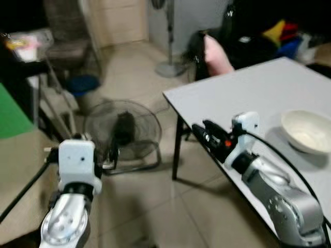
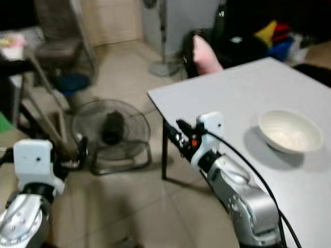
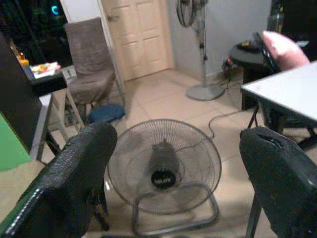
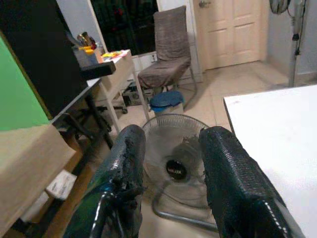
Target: Setting the table
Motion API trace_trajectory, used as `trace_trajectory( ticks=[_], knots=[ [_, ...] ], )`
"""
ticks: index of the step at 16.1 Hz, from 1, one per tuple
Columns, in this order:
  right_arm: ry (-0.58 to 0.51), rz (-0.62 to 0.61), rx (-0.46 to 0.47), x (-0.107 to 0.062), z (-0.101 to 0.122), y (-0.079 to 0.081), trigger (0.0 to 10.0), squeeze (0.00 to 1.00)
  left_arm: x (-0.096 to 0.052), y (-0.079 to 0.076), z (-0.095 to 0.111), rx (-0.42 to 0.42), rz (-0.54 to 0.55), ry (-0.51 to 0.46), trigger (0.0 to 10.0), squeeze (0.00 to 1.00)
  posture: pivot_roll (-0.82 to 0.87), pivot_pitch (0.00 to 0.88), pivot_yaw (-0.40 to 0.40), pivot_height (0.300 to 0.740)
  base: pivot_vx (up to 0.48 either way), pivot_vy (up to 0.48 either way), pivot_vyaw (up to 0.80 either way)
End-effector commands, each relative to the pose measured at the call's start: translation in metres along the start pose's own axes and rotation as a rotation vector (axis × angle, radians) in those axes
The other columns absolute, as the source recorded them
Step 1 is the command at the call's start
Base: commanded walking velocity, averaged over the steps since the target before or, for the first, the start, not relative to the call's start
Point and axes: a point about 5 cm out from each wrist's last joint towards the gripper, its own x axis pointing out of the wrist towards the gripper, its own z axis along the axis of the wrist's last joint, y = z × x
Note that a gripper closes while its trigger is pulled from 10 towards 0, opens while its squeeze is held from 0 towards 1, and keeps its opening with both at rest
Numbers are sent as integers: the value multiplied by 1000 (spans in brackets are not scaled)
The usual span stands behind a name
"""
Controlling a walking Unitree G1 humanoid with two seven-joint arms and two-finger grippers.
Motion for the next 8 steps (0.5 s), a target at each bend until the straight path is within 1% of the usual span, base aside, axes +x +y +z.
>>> trace_trajectory(
  ticks=[1,3,8],
  knots=[
    [-5,-17,10,0,0,-2,10000,0,1,3,3,3,17,-11,10000,0,-17,0,16,740,0,0,800],
    [3,-14,35,0,-3,-2,10000,0,0,4,4,-4,22,-16,10000,0,-14,0,13,740,0,0,800],
    [18,17,53,-1,-8,1,10000,0,-3,4,3,-1,20,-5,10000,0,-6,0,6,740,0,317,800]
  ],
)
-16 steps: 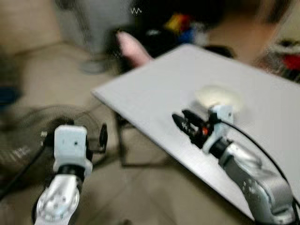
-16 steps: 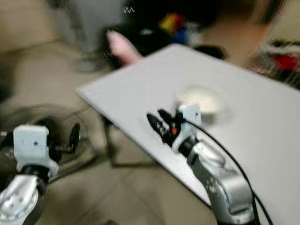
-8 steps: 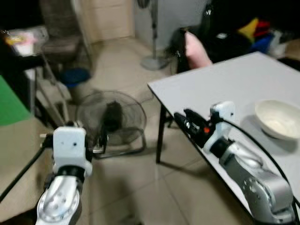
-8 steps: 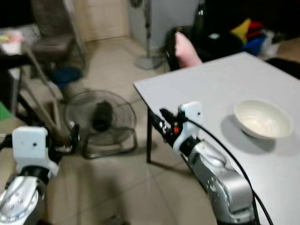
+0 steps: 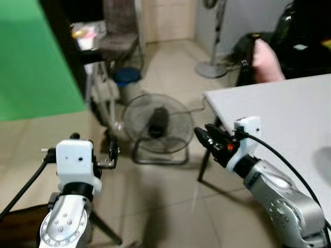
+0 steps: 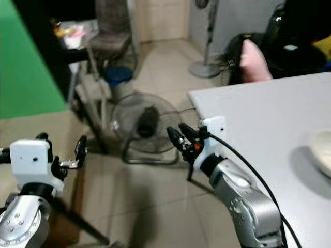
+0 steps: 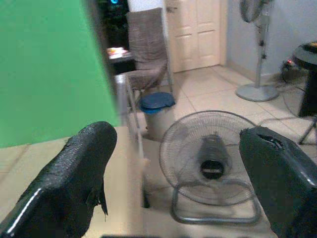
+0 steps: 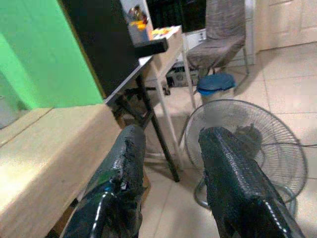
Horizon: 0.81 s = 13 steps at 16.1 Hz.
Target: Setting the table
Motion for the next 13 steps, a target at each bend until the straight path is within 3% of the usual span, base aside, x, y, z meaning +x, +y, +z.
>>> trace_trajectory(
  ticks=[1,5,9,13],
  knots=[
    [-2,38,15,5,0,7,10000,0,-1,6,-2,20,22,15,10000,0,-3,0,4,740,0,341,800],
    [0,14,17,2,-3,3,10000,0,-4,7,-3,27,24,23,10000,0,-4,0,8,740,0,345,800],
    [-87,-241,-68,-3,1,-27,10000,0,-2,15,-7,77,17,21,10000,0,-9,0,5,740,0,342,0],
    [-102,-347,-87,-14,0,-42,10000,0,2,20,-6,92,10,7,10000,0,-13,0,1,740,0,344,0]
  ],
)
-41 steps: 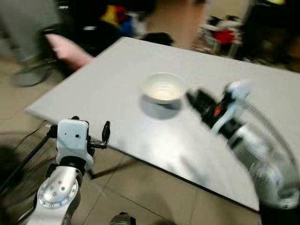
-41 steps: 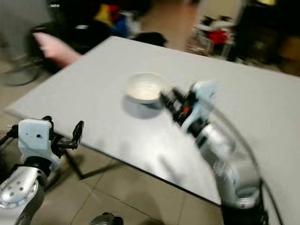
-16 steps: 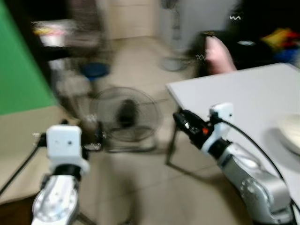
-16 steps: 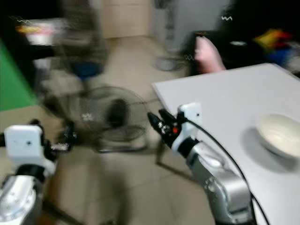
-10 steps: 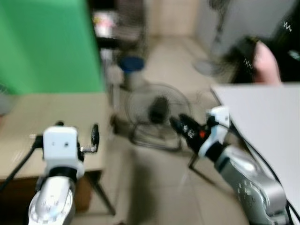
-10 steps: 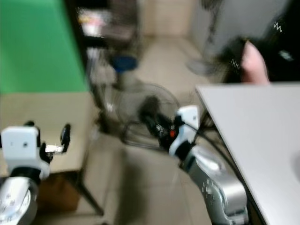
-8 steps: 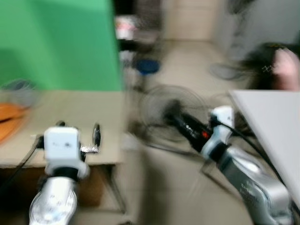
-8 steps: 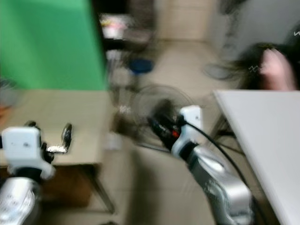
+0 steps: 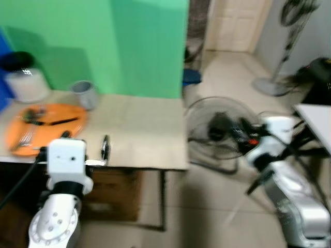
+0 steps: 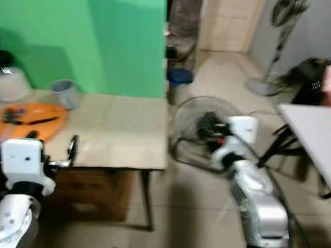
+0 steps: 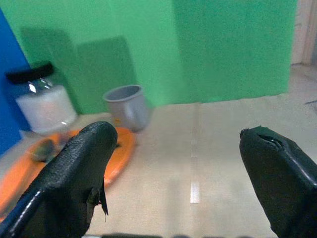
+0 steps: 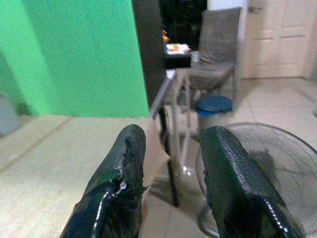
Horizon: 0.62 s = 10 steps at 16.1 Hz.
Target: Setting the table
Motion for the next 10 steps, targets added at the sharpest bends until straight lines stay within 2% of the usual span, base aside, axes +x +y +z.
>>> trace_trajectory(
  ticks=[1,4,9,10],
  knots=[
    [8,21,1,1,-2,7,10000,0,1,4,-2,18,0,2,10000,0,-14,0,0,740,0,349,0],
    [38,40,7,4,-9,16,10000,0,5,12,-1,27,4,-7,10000,0,-12,0,-9,740,0,342,0],
    [58,49,42,5,-12,26,10000,0,5,13,0,-42,51,-12,10000,0,-11,0,-12,740,0,334,0],
    [69,79,61,5,-12,31,10000,0,6,13,0,-37,62,-15,10000,0,-10,0,-13,740,0,0,0]
  ],
)
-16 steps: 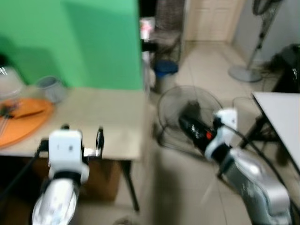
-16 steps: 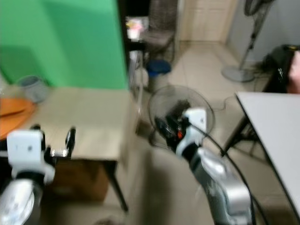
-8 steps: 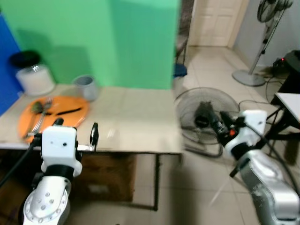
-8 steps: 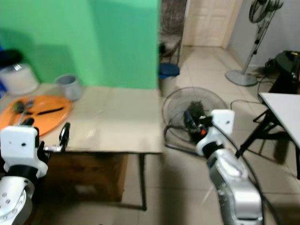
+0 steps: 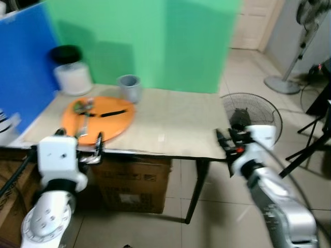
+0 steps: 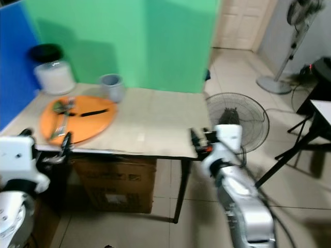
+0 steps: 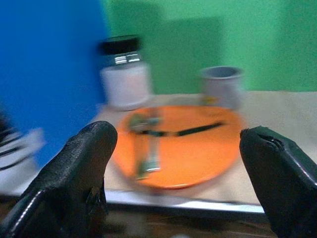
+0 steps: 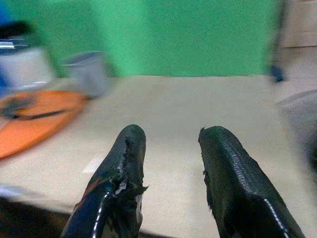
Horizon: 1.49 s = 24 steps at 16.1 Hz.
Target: Setting the table
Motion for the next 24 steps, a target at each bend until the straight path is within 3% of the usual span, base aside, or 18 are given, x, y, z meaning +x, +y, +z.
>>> trace_trajectory(
  ticks=[1,4,7,11,24],
  knots=[
    [-16,13,12,-1,7,-1,10000,0,1,-3,2,-3,1,-8,10000,0,-6,0,-13,740,0,0,0],
    [-2,64,5,1,6,3,10000,0,1,-5,6,-4,-15,-38,10000,0,1,0,-16,740,0,0,0],
    [16,106,15,6,7,9,10000,0,0,-7,7,-9,-25,-38,10000,0,12,0,-23,740,348,0,723],
    [17,139,3,11,8,14,10000,0,-2,-3,5,3,-24,-23,10000,0,17,0,-25,740,363,0,0],
    [28,162,-31,20,8,21,10000,0,-2,-7,4,3,-72,-14,10000,0,18,0,-35,740,353,0,0]
  ],
)
